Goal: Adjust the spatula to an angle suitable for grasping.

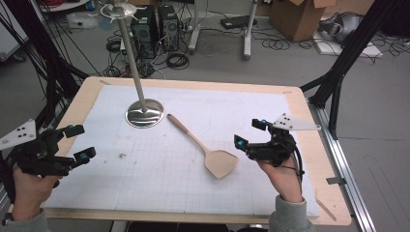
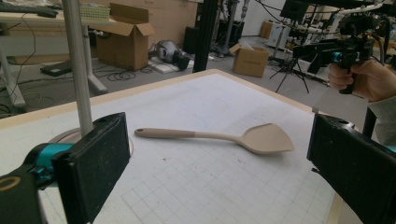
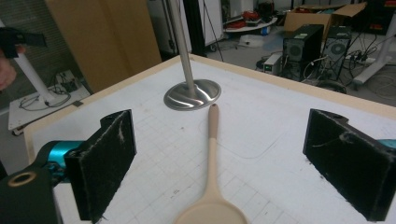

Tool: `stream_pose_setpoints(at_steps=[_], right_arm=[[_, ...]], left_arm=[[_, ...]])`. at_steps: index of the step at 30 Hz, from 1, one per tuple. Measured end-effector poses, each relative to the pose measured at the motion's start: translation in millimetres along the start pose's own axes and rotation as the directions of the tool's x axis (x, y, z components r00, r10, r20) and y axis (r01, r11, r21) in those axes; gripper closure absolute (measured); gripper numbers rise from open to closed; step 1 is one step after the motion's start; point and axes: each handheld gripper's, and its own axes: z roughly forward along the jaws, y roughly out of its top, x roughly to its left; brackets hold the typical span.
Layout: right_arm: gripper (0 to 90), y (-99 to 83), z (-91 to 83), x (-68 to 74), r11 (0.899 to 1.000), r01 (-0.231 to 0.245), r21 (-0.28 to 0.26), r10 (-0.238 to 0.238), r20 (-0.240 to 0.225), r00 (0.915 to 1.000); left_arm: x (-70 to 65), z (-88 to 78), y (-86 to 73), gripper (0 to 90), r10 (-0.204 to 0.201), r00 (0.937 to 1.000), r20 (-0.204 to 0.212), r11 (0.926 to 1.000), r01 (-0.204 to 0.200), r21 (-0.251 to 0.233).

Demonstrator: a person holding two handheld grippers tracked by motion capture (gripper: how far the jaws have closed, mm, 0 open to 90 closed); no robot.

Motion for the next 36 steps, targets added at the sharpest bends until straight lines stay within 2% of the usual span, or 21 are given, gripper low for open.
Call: stream_pose_setpoints(at_steps=[4, 12, 27, 32, 36], right_arm=[[8.6, 0.0, 6.7, 1.1, 1.0, 0.023, 0.019, -0.023, -0.015, 0.9996], [8.7, -0.4, 22.0, 1.7, 0.997, 0.031, 0.074, -0.029, -0.025, 0.9993], [8.7, 0.5, 49.1, 4.8, 0.992, 0.05, 0.115, -0.047, -0.026, 0.9986], [8.7, 0.7, 52.6, 5.4, 0.992, 0.05, 0.116, -0.047, -0.033, 0.9983], [8.7, 1.2, 55.7, 3.5, 0.992, 0.052, 0.116, -0.048, -0.036, 0.9982]], left_arm=[[0.0, 0.2, -0.4, 6.4, -0.002, 1.0, 0.0, 1.0, 0.002, 0.001], [-0.1, 2.7, -1.9, 6.4, -0.006, 1.0, 0.003, 0.9999, 0.006, 0.009], [1.2, 3.6, -3.0, 6.4, -0.009, 1.0, 0.002, 0.9998, 0.009, 0.016], [0.9, 4.2, -3.3, 6.4, -0.012, 0.9999, 0.001, 0.9998, 0.012, 0.014], [1.5, 6.9, -4.3, 6.3, -0.029, 0.9995, 0.016, 0.9995, 0.029, 0.014]])
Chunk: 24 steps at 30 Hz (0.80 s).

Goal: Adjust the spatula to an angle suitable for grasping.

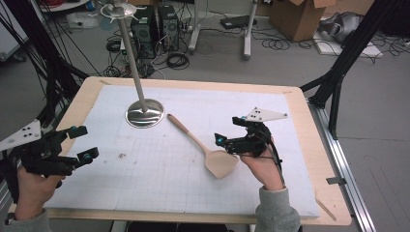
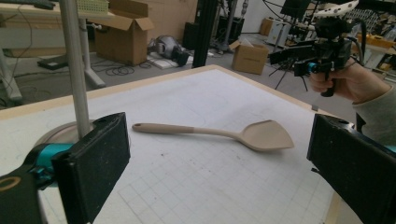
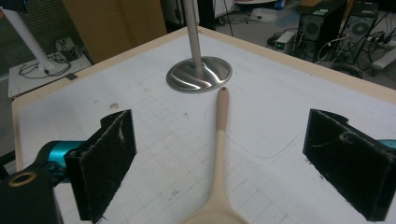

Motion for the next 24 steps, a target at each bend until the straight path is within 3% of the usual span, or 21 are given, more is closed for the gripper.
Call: stream_pose_setpoints(at_steps=[7, 15, 24], right_arm=[[8.7, -0.6, 8.4, -4.7, 1.0, -0.007, 0.016, 0.007, 0.005, 1.0], [8.7, -0.7, 14.2, -6.2, 0.999, 0.0, 0.033, 0.0, 0.016, 0.9999], [8.7, -1.4, 15.8, -10.4, 0.999, -0.004, 0.044, 0.003, 0.018, 0.9998]], left_arm=[[0.7, 0.2, -4.7, 6.4, -0.001, 0.9999, -0.016, 0.9997, 0.001, 0.024], [-2.9, -7.0, -4.8, 6.4, 0.006, 0.9997, -0.026, 0.9999, -0.005, 0.013], [-1.8, -0.5, -7.9, 6.4, 0.0, 0.9997, -0.023, 0.9994, 0.0, 0.035]])
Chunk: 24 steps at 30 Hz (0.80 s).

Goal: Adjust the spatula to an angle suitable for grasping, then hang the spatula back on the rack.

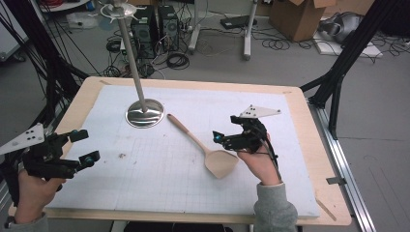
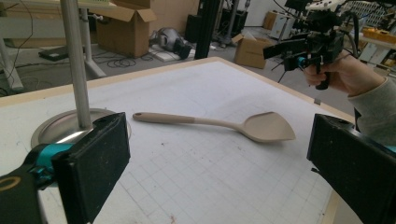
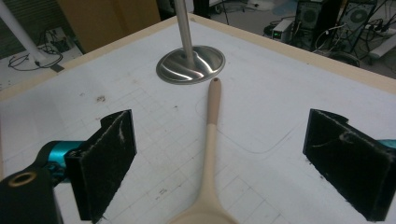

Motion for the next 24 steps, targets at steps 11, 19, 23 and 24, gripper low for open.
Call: stream_pose_setpoints(at_steps=[11, 19, 23, 24], right_arm=[[8.7, 8.0, 10.8, 1.6, 1.0, 0.015, 0.014, -0.015, 0.019, 0.9997], [8.7, 12.5, 25.9, 5.3, 0.998, 0.033, 0.047, -0.034, 0.004, 0.9994], [8.7, 14.2, 37.6, 7.5, 0.995, 0.069, 0.071, -0.07, 0.01, 0.9975], [8.7, 14.2, 39.9, 8.1, 0.995, 0.069, 0.076, -0.07, 0.008, 0.9975]], left_arm=[[-0.1, 2.3, -0.8, 6.4, 0.001, 1.0, 0.0, 1.0, -0.001, 0.009], [-1.4, 1.6, -0.7, 6.4, 0.004, 1.0, 0.001, 1.0, -0.004, 0.008], [-1.7, 0.8, -0.4, 6.4, 0.004, 1.0, 0.002, 1.0, -0.004, 0.007], [-1.6, 0.8, -0.5, 6.4, 0.003, 1.0, 0.001, 1.0, -0.003, 0.007]])
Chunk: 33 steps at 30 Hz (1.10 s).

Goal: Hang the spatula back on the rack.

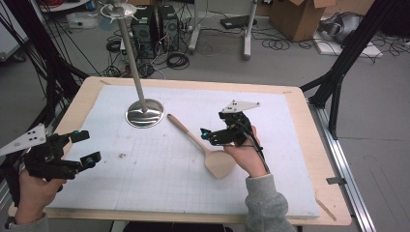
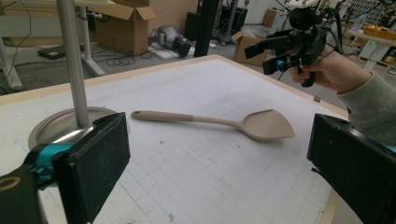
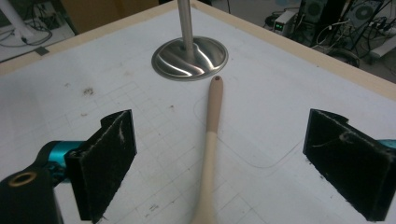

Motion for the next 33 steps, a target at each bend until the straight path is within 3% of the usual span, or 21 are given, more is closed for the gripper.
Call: stream_pose_setpoints(at_steps=[8, 11, 14, 25, 29, 33], right_arm=[[8.8, -1.5, 20.1, -0.5, 0.999, -0.006, 0.054, 0.006, -0.009, 0.9999], [15.9, -2.0, 25.9, -1.4, 0.998, 0.002, 0.068, 0.0, -0.017, 0.9999], [15.9, -3.2, 31.7, -2.4, 0.996, -0.003, 0.085, 0.004, -0.02, 0.9998], [16.0, -7.9, 48.1, -7.4, 0.99, -0.026, 0.14, 0.025, 0.012, 0.9996], [23.0, -10.6, 55.4, -9.0, 0.985, -0.028, 0.169, 0.027, 0.006, 0.9996], [23.1, -12.2, 60.3, -9.7, 0.982, -0.026, 0.185, 0.025, 0.006, 0.9997]], left_arm=[[1.1, 0.1, -0.7, 6.4, -0.003, 1.0, -0.001, 1.0, 0.003, 0.004], [1.6, 0.0, -1.0, 6.4, -0.005, 1.0, -0.003, 1.0, 0.005, 0.005], [1.8, 0.3, -1.3, 6.4, -0.008, 1.0, -0.003, 1.0, 0.008, 0.004], [3.4, 0.4, -2.1, 6.4, -0.009, 1.0, -0.003, 0.9999, 0.009, 0.007], [4.8, 1.6, -3.3, 6.4, -0.016, 0.9998, -0.01, 0.9998, 0.016, 0.014], [5.0, 2.0, -3.5, 6.4, -0.015, 0.9998, -0.01, 0.9997, 0.015, 0.017]])
